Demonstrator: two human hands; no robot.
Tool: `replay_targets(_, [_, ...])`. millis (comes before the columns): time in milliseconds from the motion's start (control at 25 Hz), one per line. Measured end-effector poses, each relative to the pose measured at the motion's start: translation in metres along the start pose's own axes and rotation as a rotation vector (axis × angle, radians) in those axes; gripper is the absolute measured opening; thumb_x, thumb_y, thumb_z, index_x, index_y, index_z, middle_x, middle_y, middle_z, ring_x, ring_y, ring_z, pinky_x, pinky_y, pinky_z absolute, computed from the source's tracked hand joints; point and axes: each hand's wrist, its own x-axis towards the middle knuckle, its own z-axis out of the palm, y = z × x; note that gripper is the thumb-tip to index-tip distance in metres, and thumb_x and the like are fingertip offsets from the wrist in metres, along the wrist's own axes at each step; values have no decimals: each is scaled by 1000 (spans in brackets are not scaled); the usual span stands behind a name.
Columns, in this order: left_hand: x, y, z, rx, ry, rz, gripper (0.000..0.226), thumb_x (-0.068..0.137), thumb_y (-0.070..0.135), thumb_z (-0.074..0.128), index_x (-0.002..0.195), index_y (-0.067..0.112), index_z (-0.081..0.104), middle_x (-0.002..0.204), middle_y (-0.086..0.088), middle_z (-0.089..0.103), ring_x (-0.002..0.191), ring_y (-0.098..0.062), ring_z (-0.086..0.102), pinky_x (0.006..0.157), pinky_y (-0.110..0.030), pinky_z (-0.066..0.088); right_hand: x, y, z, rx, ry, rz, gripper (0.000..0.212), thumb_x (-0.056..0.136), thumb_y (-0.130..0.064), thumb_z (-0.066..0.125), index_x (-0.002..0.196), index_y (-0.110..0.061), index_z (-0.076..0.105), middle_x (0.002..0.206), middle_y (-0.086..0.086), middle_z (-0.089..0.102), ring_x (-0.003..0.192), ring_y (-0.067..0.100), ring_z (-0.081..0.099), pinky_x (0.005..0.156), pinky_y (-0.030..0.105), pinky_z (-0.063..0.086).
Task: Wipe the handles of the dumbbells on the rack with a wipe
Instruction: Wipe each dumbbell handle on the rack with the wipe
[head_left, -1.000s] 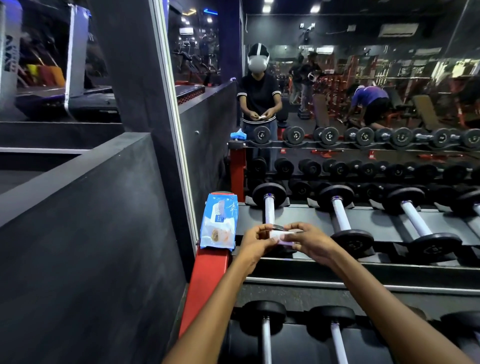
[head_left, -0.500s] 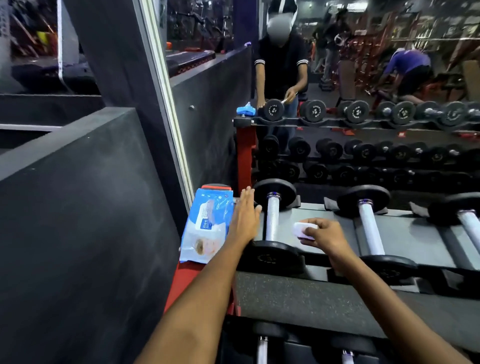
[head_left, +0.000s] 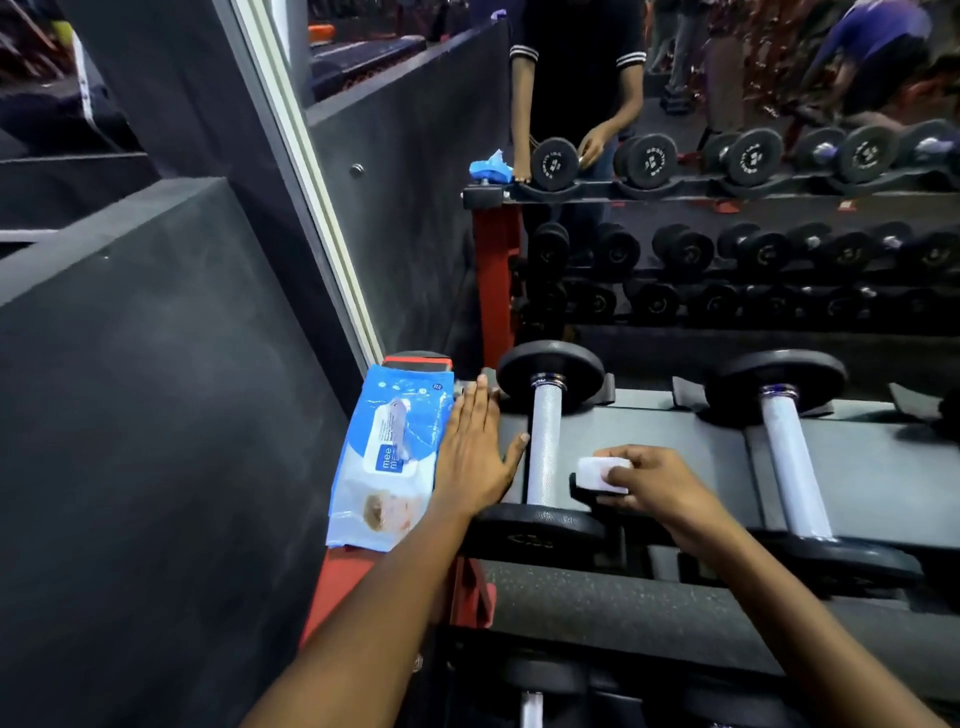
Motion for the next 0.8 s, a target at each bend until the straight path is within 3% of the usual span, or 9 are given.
replay_targets(160, [3,1,-2,-17,13,-24,92,84,64,4,153,4,13,162,-9,-1,150,-18,-4,113,-19,-20,3,5,20,-162,-49,-16,27,83,7,53,81,-15,68,82,7,66,72,15,61,63,23,53])
replay_targets(360, [3,-1,3,-15,38,-26,88,86,62,6,153,6,15,162,-7,2,150,-17,-2,117,-24,-12,-13,-4,20,-188,-373,83,29,85,5,48,100,-6,71,97,13,72,82,16,62,80,27,48])
replay_targets(480, [5,-2,4,-1,58,-29,83,88,57,8,152,6,22,162,-7,7,150,-18,4,118,-26,-8,-8,-7,25,-168,-371,154,27,85,6,47,97,-2,70,83,11,68,70,13,56,68,22,44])
replay_targets(560, [4,-1,4,-7,48,-32,82,88,56,8,152,7,23,162,-7,8,150,-18,6,118,-27,-7,-9,-7,28,-147,-395,186,26,84,6,47,101,4,67,85,13,65,69,14,55,66,22,42])
replay_targets(680, [6,-2,3,0,45,-32,82,88,55,7,152,7,24,162,-6,8,150,-18,6,118,-26,-8,-13,-15,21,-234,-329,159,29,87,7,46,101,-3,69,81,3,68,58,3,57,54,11,43])
replay_targets(800, [6,-3,3,-3,65,-38,82,88,55,8,152,8,25,162,-6,7,150,-18,5,117,-26,-8,-12,-17,23,-205,-379,197,29,86,5,46,107,5,65,79,5,66,53,2,56,52,12,43])
